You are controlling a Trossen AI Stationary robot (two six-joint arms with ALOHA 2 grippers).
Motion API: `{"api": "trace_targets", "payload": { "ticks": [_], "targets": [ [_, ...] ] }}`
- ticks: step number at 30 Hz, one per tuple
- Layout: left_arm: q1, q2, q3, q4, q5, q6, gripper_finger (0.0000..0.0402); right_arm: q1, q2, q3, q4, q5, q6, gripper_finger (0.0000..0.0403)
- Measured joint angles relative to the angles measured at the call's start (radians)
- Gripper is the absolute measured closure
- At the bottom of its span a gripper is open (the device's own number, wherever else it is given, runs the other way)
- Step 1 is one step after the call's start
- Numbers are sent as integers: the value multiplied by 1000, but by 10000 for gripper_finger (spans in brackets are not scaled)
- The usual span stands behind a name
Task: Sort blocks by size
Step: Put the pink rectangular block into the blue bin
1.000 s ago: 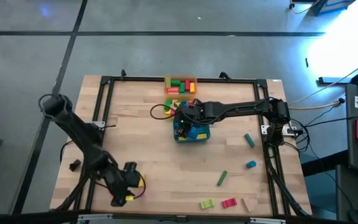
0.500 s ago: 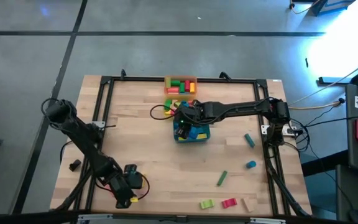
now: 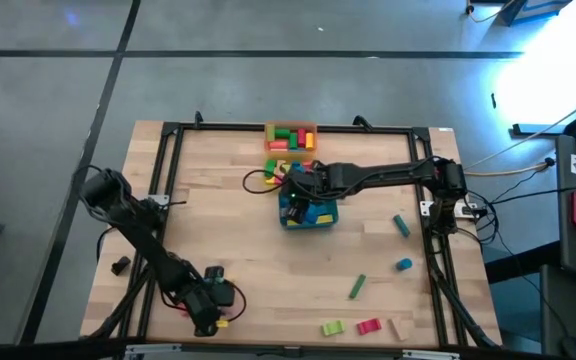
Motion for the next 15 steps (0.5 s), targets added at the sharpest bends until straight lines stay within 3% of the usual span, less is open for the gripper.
{"api": "trace_targets", "payload": {
  "ticks": [9, 15],
  "targets": [
    [8, 5, 0, 47, -18, 16, 363, 1, -4, 174, -353, -27, -21, 203],
    [46, 5, 0, 146, -19, 76, 363, 18, -6, 290, -551, -47, -21, 203]
  ]
}}
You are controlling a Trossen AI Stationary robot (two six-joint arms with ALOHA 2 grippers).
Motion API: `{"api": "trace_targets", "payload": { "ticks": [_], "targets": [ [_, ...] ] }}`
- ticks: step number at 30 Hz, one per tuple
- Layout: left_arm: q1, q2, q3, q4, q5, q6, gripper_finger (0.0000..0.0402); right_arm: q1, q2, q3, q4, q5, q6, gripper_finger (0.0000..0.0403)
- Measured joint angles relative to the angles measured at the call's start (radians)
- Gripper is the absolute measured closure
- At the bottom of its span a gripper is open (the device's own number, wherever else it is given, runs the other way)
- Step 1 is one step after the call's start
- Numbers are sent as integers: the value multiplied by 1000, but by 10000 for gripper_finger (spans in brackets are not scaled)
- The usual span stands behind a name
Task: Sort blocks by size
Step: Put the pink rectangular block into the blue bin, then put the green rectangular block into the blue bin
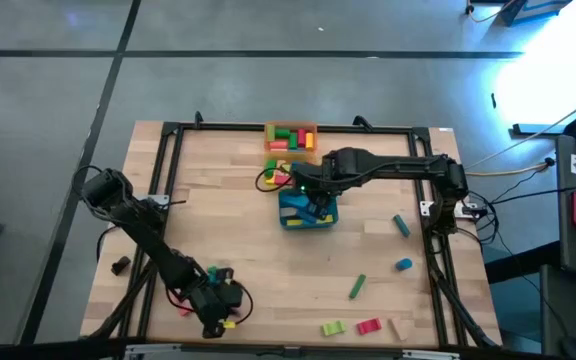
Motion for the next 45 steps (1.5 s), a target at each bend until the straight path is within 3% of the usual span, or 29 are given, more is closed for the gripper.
{"api": "trace_targets", "payload": {
  "ticks": [7, 13, 20, 30, 38, 45],
  "targets": [
    [125, -18, 0, 90, -17, 304, 363, 93, 0, 44, -154, -3, 0, 203],
    [304, -27, 0, 214, -118, 627, 363, 237, 0, 32, -159, -35, 9, 203],
    [510, -28, 1, 382, -121, 827, 360, 427, 0, 32, -159, -27, 19, 203],
    [738, -24, 1, 381, -116, 816, 348, 599, 0, 32, -159, 18, 69, 203],
    [767, -23, 1, 344, -110, 752, 306, 631, 0, -130, -118, 9, 107, 203],
    [767, -23, 1, 343, -110, 709, 254, 640, 0, -297, 54, -134, 27, 203]
  ]
}}
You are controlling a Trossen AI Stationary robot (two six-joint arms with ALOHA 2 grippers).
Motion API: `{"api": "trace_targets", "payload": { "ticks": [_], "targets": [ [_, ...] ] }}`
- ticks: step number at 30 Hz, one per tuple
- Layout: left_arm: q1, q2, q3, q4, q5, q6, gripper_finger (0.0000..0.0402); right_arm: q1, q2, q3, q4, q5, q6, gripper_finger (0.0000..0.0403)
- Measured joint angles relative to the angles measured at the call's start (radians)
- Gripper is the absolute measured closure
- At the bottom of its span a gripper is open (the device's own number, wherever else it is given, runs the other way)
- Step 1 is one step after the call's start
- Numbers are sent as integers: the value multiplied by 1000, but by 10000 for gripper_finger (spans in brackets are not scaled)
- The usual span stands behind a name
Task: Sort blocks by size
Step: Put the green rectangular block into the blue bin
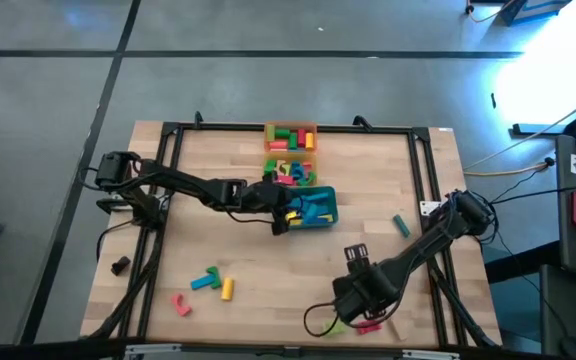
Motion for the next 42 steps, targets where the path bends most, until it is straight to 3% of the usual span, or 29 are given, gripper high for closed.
{"api": "trace_targets", "payload": {
  "ticks": [11, 23, 26, 31, 42],
  "targets": [
    [-2, 0, 0, -5, 0, -123, 243, 0, 0, -252, 278, -125, -101, 203],
    [-9, -18, 0, -21, 0, -114, 244, -3, 0, -422, 469, -120, -131, 215],
    [-29, -58, 0, -81, 0, -72, 244, -11, -3, -444, 504, -121, -132, 250],
    [-95, -154, 0, -239, 34, -80, 244, -27, -2, -434, 497, -118, -133, 339],
    [-316, -320, 0, -640, 85, -284, 244, -176, 1, -293, 479, 47, -326, 336]
  ]
}}
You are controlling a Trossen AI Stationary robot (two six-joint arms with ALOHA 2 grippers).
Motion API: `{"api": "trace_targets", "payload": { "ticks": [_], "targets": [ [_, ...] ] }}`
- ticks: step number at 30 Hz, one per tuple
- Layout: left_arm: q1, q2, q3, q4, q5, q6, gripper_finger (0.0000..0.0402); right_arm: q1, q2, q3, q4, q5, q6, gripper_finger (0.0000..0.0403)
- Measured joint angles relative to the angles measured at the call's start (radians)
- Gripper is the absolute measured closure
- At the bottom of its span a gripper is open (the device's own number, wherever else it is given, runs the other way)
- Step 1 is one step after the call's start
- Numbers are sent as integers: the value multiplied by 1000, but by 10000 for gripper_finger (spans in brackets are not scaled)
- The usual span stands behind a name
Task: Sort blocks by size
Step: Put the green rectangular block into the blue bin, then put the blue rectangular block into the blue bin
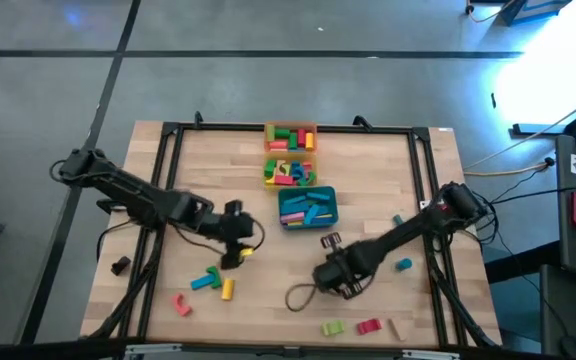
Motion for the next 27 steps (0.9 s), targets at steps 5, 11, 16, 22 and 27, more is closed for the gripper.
{"api": "trace_targets", "payload": {
  "ticks": [5, 11, 16, 22, 27],
  "targets": [
    [-98, -26, 0, -172, 36, -171, 244, -91, 0, 119, -54, 99, -140, 330],
    [-190, -29, 0, -298, 138, -409, 244, -218, 0, 217, -80, 220, -313, 336],
    [-274, -29, 0, -311, 180, -535, 244, -344, 0, 225, -67, 208, -346, 311],
    [-385, -27, 0, -312, 200, -755, 244, -457, 0, 225, -66, 163, -285, 299],
    [-456, 15, 0, -313, 194, -849, 244, -509, 0, 225, -64, 128, -267, 299]
  ]
}}
